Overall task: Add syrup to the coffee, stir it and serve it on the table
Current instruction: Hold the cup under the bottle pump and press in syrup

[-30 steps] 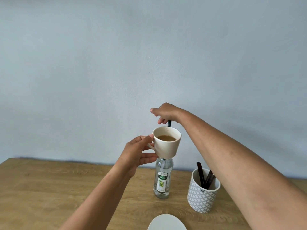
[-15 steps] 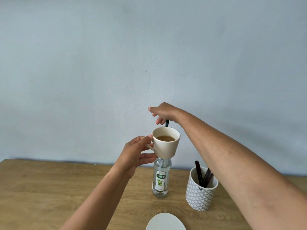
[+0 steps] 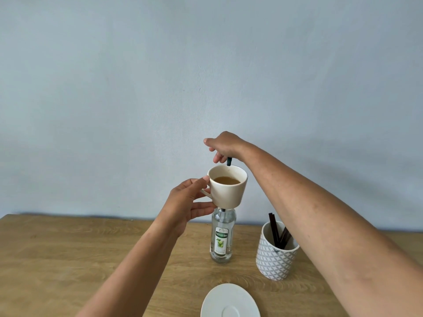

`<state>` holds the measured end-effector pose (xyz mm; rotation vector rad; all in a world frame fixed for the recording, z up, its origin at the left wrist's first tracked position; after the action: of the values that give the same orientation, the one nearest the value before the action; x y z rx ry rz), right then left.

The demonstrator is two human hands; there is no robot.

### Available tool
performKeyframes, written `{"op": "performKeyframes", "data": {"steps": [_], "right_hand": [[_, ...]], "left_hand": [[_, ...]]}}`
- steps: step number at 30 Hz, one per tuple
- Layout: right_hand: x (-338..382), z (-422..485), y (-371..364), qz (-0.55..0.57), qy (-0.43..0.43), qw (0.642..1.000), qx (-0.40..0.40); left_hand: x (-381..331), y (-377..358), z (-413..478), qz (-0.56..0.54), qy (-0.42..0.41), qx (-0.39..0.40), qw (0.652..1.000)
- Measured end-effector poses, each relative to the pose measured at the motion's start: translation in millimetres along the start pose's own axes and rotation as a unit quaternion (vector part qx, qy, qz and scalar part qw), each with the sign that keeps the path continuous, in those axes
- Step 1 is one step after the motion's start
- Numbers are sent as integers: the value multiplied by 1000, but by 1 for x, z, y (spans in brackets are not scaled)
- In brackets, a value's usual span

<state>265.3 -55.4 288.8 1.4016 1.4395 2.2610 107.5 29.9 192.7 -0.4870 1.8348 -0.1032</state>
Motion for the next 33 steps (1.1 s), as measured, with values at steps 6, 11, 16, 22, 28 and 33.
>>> {"op": "performKeyframes", "data": {"steps": [6, 11, 16, 22, 28, 33], "right_hand": [[-1, -1, -3, 0, 1, 1000, -7], [0, -3, -1, -8, -2, 1000, 11], [5, -2, 3, -5, -3, 1000, 23], [6, -2, 1, -14, -1, 1000, 19], [4, -3, -2, -15, -4, 1000, 4], [2, -5, -4, -9, -14, 1000, 1]], "left_hand": [[2, -3, 0, 0, 4, 1, 1000], [3, -3, -1, -2, 6, -2, 1000], [1, -2, -2, 1, 2, -3, 1000], [0, 0, -3, 0, -1, -2, 1000], [1, -1, 0, 0, 2, 1, 1000], [3, -3, 2, -4, 0, 1, 1000]]}}
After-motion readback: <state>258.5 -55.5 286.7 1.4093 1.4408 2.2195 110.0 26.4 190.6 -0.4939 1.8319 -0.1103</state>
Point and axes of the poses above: each hand's wrist, its own z-axis towards the middle knuckle, its own y-axis out of the back of the hand, x = y × z, the point moved 1 cm from there along z, towards the middle knuckle, and after that the axes turned 14 degrees about y, right-handed, at the moved point
